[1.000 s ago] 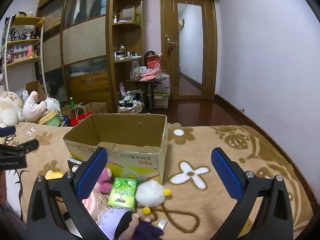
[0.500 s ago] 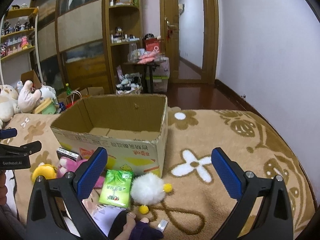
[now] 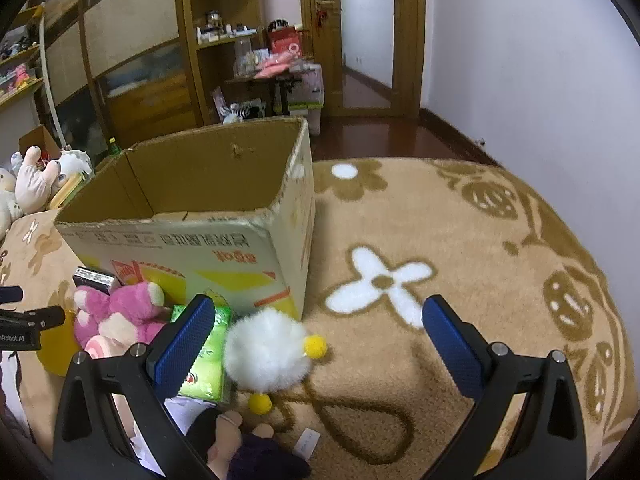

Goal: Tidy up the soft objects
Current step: 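Lower the left tool onto the yellow plush while the right tool reaches the white chick plush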

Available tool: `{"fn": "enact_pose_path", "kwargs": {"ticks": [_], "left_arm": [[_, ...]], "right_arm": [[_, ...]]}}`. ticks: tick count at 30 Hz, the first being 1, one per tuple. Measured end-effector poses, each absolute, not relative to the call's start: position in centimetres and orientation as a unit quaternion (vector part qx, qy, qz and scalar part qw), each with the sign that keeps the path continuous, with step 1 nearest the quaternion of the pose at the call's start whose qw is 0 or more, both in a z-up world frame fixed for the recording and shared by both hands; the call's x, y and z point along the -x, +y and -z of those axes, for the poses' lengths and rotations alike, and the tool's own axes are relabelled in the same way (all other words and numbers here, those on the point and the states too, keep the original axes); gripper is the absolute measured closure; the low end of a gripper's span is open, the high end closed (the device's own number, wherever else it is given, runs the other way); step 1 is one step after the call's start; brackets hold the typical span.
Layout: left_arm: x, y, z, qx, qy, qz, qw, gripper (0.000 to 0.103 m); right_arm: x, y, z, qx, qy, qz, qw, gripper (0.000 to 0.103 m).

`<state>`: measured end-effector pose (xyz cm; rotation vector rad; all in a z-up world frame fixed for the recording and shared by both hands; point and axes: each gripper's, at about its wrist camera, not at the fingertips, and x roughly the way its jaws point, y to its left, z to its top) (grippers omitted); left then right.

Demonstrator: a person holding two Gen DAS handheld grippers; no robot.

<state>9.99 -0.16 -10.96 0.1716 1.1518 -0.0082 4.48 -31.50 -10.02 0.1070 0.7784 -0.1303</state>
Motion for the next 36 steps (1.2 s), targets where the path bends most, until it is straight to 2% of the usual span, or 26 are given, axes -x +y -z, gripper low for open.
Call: {"fn": "enact_pose_path", "kwargs": {"ticks": [4,9,11,13,24,26,27,36], "left_arm": [[-10.2,0.1,11.9,-0.068,0.568,0.013,0.820,0.001],[-10.4,-0.1,13.0,-0.080,0.583,0.014,0.808,0.001],[-10.5,-0.1,13.1,-0.083,0.584,0.014,0.808,0.001],[-10.5,0.0,13.2,-0.079,0.585,0.015,0.807,0.001],[-10.9,0.9,14.1,-0.053,0.606,0.021,0.794,0.001],[-10.9,0.9,14.1,-0.055,0.608,0.021,0.791,0.001],[-10.9,0.8,14.1,-0.056,0.608,0.021,0.791,0.001],[-11.3,1.5,15.0,-0.032,0.624,0.026,0.780,0.001]], "right_arm": [[-4.8,-31.7,10.8,-0.057,0.389,0.055,0.918,0.000],[-5.6,-31.6,12.2,-0.059,0.416,0.047,0.906,0.006],[-5.9,-31.6,12.8,-0.060,0.428,0.045,0.900,0.015],[-6.1,-31.8,13.2,-0.064,0.437,0.045,0.896,0.017],[-6.6,-31.5,14.7,-0.080,0.468,0.018,0.880,0.021],[-6.7,-31.5,15.0,-0.081,0.475,0.014,0.876,0.035],[-6.8,-31.4,15.0,-0.083,0.478,0.011,0.874,0.036],[-6.5,-30.7,15.7,-0.088,0.495,-0.003,0.864,0.038]]}}
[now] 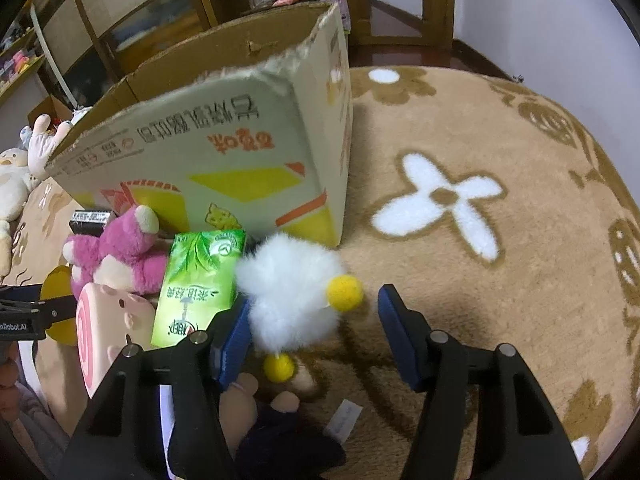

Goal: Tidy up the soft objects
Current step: 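Lower the left tool onto the yellow plush while the right tool reaches the white chick plush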

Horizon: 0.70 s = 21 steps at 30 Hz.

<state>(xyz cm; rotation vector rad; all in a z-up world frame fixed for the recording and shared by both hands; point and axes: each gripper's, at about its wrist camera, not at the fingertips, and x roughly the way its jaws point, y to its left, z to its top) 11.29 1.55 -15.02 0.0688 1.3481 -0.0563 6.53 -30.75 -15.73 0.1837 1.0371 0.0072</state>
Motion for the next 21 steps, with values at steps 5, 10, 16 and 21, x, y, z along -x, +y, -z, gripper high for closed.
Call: {"fn": "enact_pose_path", "kwargs": {"ticks": [5,10,16,21], "left_arm": [[-11.6,1.7,15.5,-0.028,0.632,0.030,0.774,0.001],[-11.8,1.6,15.4,-0.028,0.630,0.040,0.775,0.009],[-11.4,0.9,15.4,-0.031,0.624,0.043,0.780,0.014],[-10.7,1.0,15.5,-0.029,0.616,0.041,0.786,0.017]], "right_arm": [[-6.9,-30.6,16.2,-0.077,0.506,-0.011,0.859,0.049],[-6.9,-30.1,16.3,-0.064,0.512,-0.014,0.856,0.056],[-6.6,-29.9,16.3,-0.060,0.513,-0.014,0.856,0.059],[-6.5,-30.1,16.1,-0.059,0.513,-0.012,0.856,0.065]]}}
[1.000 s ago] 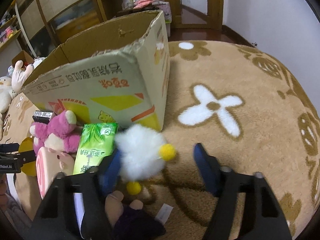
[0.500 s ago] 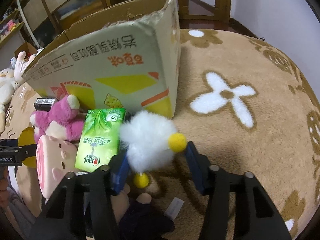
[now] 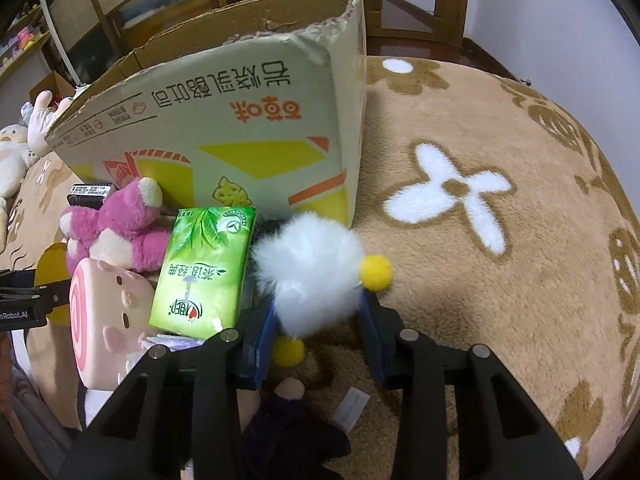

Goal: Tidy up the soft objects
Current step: 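Lower the left tool onto the yellow plush while the right tool reaches the white chick plush, then close the left tool on the yellow plush while the right tool grips the white chick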

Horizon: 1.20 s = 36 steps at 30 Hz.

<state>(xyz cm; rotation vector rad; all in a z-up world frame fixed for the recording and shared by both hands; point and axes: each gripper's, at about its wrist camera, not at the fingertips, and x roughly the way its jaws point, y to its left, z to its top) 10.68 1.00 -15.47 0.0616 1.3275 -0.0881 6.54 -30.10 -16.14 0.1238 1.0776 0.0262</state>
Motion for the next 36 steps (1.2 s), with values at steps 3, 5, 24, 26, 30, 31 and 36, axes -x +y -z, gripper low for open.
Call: {"fn": "enact_pose_path", "kwargs": {"ticks": [3,5,24,26,30,31,36], "left_arm": [[-10.2,1.1,15.4,-0.024,0.609,0.039,0.792,0.020],[-10.1,1.2,15.2,-0.025,0.605,0.038,0.795,0.021],[-5.9,-0.2,11.0,-0.046,0.568,0.035,0.821,0.022],[-5.5,-0.4,10.6,-0.047,0.565,0.034,0.823,0.022],[-5.0,-0.1,9.8,-0.044,0.559,0.028,0.828,0.022],[-4.9,0.0,9.6,-0.042,0.557,0.027,0.829,0.022],[-4.9,0.8,8.8,-0.027,0.550,0.024,0.835,0.022]], "right_arm": [[-6.4,-29.8,16.0,-0.056,0.512,-0.026,0.857,0.079],[-6.2,-29.3,15.8,-0.040,0.509,-0.025,0.860,0.085],[-3.2,-29.0,11.6,-0.062,0.456,-0.049,0.886,0.103],[-3.2,-29.2,11.8,-0.071,0.458,-0.053,0.884,0.103],[-3.5,-29.7,12.3,-0.086,0.458,-0.057,0.883,0.102],[-3.6,-30.0,12.4,-0.097,0.458,-0.061,0.882,0.102],[-3.6,-30.9,12.4,-0.126,0.453,-0.068,0.880,0.103]]}}
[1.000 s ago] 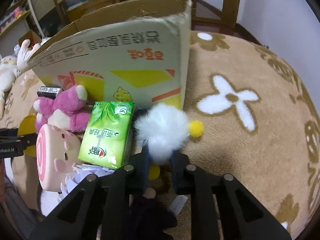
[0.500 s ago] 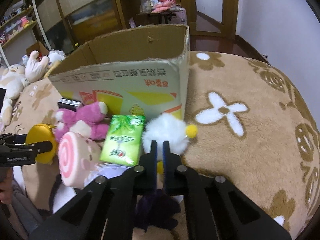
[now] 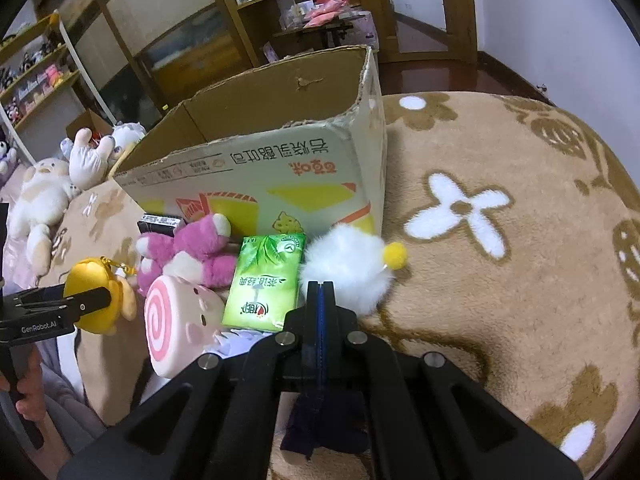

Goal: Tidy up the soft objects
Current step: 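Close the left tool on the yellow plush while the right tool grips the white chick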

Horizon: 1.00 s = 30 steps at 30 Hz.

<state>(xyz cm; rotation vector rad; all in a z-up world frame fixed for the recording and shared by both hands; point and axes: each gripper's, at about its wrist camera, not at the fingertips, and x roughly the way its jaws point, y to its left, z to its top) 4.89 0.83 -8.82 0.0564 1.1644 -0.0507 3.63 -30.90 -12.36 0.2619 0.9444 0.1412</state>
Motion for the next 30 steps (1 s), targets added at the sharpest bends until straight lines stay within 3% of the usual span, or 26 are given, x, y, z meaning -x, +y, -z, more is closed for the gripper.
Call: {"fn": "enact_pose_path", "kwargs": {"ticks": [7,9,11,12,21,22,23,30], "left_arm": [[-5.6,1.4,9.3,-0.021,0.559,0.024,0.829,0.022],[-5.8,1.5,9.3,-0.018,0.560,0.023,0.828,0.022],[-5.9,1.6,9.2,-0.018,0.558,0.020,0.829,0.022],[-5.9,1.7,9.1,-0.017,0.556,0.018,0.831,0.022],[-5.7,1.6,7.7,-0.014,0.532,0.024,0.847,0.022],[-5.7,1.6,7.6,-0.013,0.528,0.026,0.849,0.022],[-5.7,1.6,7.4,-0.013,0.525,0.028,0.851,0.022],[-5.0,1.8,5.7,-0.001,0.488,0.039,0.872,0.022]], "right_arm": [[-4.2,-31.0,13.0,-0.127,0.465,-0.054,0.874,0.098],[-4.5,-31.1,13.4,-0.125,0.470,-0.049,0.873,0.086],[-4.7,-31.2,13.6,-0.124,0.469,-0.041,0.873,0.054],[-4.7,-31.3,13.7,-0.126,0.466,-0.039,0.875,0.051],[-7.1,-31.5,15.6,-0.151,0.478,-0.042,0.864,0.051],[-7.4,-31.7,15.9,-0.161,0.482,-0.040,0.861,0.056],[-7.8,-32.0,16.2,-0.171,0.489,-0.042,0.854,0.067],[-7.7,-31.0,15.7,-0.133,0.493,-0.038,0.859,0.070]]}}
